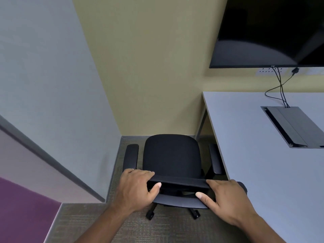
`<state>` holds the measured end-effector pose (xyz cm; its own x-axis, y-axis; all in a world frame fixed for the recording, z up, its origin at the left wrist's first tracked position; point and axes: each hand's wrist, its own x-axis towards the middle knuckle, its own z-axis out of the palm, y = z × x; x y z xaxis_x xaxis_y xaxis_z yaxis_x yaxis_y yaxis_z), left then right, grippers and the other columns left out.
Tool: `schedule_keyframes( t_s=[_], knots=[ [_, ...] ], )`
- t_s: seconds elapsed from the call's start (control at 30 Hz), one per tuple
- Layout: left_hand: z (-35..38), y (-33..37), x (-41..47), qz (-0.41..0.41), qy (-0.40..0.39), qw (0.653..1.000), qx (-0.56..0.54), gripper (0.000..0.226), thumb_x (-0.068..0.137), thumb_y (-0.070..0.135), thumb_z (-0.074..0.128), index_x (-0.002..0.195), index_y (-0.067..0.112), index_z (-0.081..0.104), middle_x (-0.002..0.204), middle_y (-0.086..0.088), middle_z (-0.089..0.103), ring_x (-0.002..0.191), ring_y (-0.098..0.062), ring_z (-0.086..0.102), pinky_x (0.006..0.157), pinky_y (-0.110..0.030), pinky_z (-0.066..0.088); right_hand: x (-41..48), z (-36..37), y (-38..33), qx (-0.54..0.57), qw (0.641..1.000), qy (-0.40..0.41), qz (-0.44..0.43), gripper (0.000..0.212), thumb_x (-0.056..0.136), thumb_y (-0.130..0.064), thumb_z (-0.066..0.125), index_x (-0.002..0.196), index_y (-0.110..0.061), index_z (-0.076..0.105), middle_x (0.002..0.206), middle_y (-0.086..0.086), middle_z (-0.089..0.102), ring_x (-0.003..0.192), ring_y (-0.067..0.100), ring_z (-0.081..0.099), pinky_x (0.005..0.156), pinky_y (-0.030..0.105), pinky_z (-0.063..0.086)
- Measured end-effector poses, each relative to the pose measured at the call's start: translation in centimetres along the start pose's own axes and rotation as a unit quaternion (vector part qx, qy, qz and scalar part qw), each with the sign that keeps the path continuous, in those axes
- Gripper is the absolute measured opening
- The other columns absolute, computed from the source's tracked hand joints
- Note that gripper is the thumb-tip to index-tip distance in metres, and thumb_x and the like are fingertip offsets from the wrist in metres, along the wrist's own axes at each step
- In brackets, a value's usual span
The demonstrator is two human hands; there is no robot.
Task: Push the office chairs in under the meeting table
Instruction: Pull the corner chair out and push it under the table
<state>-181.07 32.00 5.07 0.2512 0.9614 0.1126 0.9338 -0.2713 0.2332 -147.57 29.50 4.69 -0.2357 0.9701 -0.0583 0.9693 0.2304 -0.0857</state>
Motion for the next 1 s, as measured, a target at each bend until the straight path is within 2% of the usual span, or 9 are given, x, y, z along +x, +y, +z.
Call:
schedule_keyframes(
  t_s=[0.23, 0.37, 0.53, 0.63, 0.77, 0.9, 1.0],
  knots=[
    [-0.1, -2.6, 2.9, 0.049, -0.004, 0.999, -0.004, 0.057, 0.092, 0.067, 0.051, 0.121, 0.028, 0.082, 0.114, 0.014, 0.081, 0.107, -0.008, 0.074, 0.100, -0.043, 0.054, 0.6, 0.1, -2.1, 0.000, 0.998, 0.016, 0.066, 0.085, 0.092, -0.095, 0.007, 0.102, -0.034, 0.065, 0.082, -0.015, 0.066, 0.078, 0.010, 0.061, 0.088, 0.033, 0.048],
    [-0.1, -3.7, 5.5, 0.083, -0.009, 0.996, -0.009, 0.059, 0.094, 0.068, 0.049, 0.123, 0.028, 0.080, 0.116, 0.014, 0.080, 0.109, -0.007, 0.073, 0.102, -0.041, 0.050, 1.4, -0.1, -2.8, -0.003, 0.995, 0.024, 0.092, 0.082, 0.092, -0.095, 0.005, 0.092, -0.035, 0.061, 0.075, -0.015, 0.061, 0.072, 0.009, 0.058, 0.085, 0.034, 0.047],
    [0.1, -5.1, 9.2, 0.130, -0.021, 0.991, -0.013, 0.064, 0.094, 0.071, 0.041, 0.129, 0.031, 0.077, 0.120, 0.018, 0.078, 0.113, -0.005, 0.070, 0.104, -0.035, 0.046, 2.7, -0.3, -3.7, 0.003, 0.991, 0.029, 0.129, 0.082, 0.092, -0.094, 0.002, 0.091, -0.035, 0.059, 0.075, -0.014, 0.060, 0.074, 0.010, 0.058, 0.087, 0.035, 0.045],
    [0.5, -5.9, 11.5, 0.157, -0.023, 0.987, -0.021, 0.061, 0.094, 0.069, 0.044, 0.127, 0.031, 0.078, 0.120, 0.018, 0.078, 0.112, -0.005, 0.071, 0.100, -0.034, 0.046, 3.5, -0.4, -4.1, 0.002, 0.988, 0.031, 0.154, 0.079, 0.092, -0.093, 0.002, 0.085, -0.034, 0.055, 0.073, -0.013, 0.058, 0.071, 0.011, 0.056, 0.084, 0.035, 0.045],
    [1.0, -6.5, 14.6, 0.181, -0.024, 0.983, -0.035, 0.053, 0.094, 0.062, 0.052, 0.124, 0.030, 0.080, 0.119, 0.018, 0.079, 0.109, -0.006, 0.072, 0.097, -0.033, 0.047, 4.9, -0.1, -4.1, 0.003, 0.984, 0.013, 0.177, 0.081, 0.091, -0.092, -0.004, 0.091, -0.036, 0.053, 0.082, -0.012, 0.060, 0.082, 0.011, 0.061, 0.088, 0.037, 0.044],
    [1.3, -6.9, 17.7, 0.209, -0.029, 0.977, -0.041, 0.048, 0.094, 0.059, 0.056, 0.124, 0.030, 0.079, 0.118, 0.018, 0.079, 0.110, -0.006, 0.071, 0.097, -0.034, 0.048, 6.6, -0.1, -4.0, 0.014, 0.977, 0.007, 0.215, 0.092, 0.087, -0.092, -0.011, 0.103, -0.035, 0.059, 0.094, -0.011, 0.067, 0.096, 0.011, 0.067, 0.091, 0.038, 0.044],
    [1.5, -7.0, 20.0, 0.228, -0.043, 0.972, -0.044, 0.046, 0.095, 0.056, 0.058, 0.124, 0.029, 0.079, 0.117, 0.017, 0.079, 0.109, -0.007, 0.072, 0.096, -0.035, 0.050, 7.7, 0.1, -3.9, 0.015, 0.973, -0.001, 0.230, 0.093, 0.085, -0.091, -0.015, 0.101, -0.034, 0.057, 0.092, -0.010, 0.065, 0.096, 0.012, 0.068, 0.090, 0.039, 0.045]
  ],
)
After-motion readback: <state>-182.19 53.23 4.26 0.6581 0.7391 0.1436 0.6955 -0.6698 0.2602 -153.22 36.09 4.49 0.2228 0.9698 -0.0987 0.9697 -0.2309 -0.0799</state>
